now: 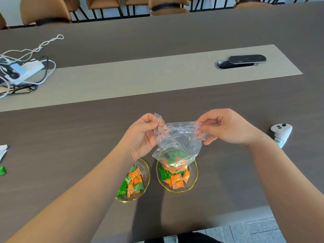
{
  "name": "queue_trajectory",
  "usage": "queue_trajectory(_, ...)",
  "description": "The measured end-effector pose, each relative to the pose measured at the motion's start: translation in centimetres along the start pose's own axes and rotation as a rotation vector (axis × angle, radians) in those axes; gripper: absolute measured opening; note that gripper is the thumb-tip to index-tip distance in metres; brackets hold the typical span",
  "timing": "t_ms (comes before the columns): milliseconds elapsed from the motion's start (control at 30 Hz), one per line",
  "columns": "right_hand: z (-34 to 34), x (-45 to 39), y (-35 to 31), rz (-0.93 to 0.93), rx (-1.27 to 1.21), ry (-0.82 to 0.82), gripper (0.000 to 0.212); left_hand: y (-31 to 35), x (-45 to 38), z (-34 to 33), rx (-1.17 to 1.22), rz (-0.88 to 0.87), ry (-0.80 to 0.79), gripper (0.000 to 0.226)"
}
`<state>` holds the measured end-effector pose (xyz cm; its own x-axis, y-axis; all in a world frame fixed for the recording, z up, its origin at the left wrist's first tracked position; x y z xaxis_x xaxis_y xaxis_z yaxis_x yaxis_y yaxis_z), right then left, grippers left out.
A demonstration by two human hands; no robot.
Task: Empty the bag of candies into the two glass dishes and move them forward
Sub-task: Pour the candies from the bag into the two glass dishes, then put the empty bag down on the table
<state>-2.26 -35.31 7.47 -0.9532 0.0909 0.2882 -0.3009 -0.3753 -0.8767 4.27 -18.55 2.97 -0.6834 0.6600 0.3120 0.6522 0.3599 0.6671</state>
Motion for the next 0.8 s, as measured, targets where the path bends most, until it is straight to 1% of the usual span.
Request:
queue_trajectory(133, 0.1, 0.0, -0.6, 0.032, -0.006, -0.002, 0.008, 0.4, 0.1, -0.2, 0.012, -0.006, -0.004, 0.023)
queue_trajectory(300, 0.6, -0.5, -2.2, 0.128, -0.033, 0.056, 0.008, 1.8, 0.0, 0.0, 0.027, -0.060, 0.039, 0.026)
queue_trajectory(367, 0.7, -0.9, -2.9, 0.180, -0.070, 0.086, 0.009, 2.5, -0.1, 0.5, 0.038, -0.093, 0.064, 0.022)
queue_trajectory(433, 0.5, -1.3, -3.4, 0.214, -0.119, 0.092, 0.009, 3.1, -0.2, 1.3, 0.009, -0.117, 0.090, 0.013)
queue_trajectory(467, 0.3, -1.5, -3.5, 0.221, -0.142, 0.090, 0.009, 3.3, -0.3, 1.9, -0.032, -0.121, 0.108, 0.019)
queue_trajectory(567, -0.2, -2.2, -4.1, 0.249, -0.223, 0.092, 0.014, 3.1, -0.1, 3.7, -0.269, -0.074, 0.159, 0.057)
queue_trajectory(633, -0.5, -2.6, -4.6, 0.268, -0.257, 0.086, 0.021, 2.7, 0.3, 4.6, -0.446, -0.057, 0.129, 0.069)
queue_trajectory(667, -0.7, -2.9, -4.8, 0.268, -0.278, 0.085, 0.024, 2.4, 0.5, 5.1, -0.510, -0.050, 0.109, 0.067)
queue_trajectory(700, -0.9, -3.3, -4.8, 0.257, -0.310, 0.089, 0.027, 2.3, 0.7, 5.5, -0.548, -0.043, 0.108, 0.058)
queue_trajectory(733, -1.0, -3.7, -4.7, 0.239, -0.342, 0.098, 0.028, 2.4, 0.8, 6.1, -0.575, -0.048, 0.132, 0.044)
queue_trajectory(800, -1.3, -4.8, -4.7, 0.201, -0.380, 0.109, 0.027, 3.6, 1.1, 7.3, -0.607, -0.093, 0.233, 0.022)
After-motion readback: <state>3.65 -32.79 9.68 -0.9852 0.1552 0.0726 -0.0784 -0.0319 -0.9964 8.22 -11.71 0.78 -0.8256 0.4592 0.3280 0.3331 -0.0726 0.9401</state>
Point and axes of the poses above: each hand's wrist, its own x-axis away from the middle knuckle, its own z-axis out of the back of the hand, y = z × x, the point moved 9 cm from there along -x, towards the middle knuckle, and after that the axes turned 1 degree about -z, right-handed, at the moved point
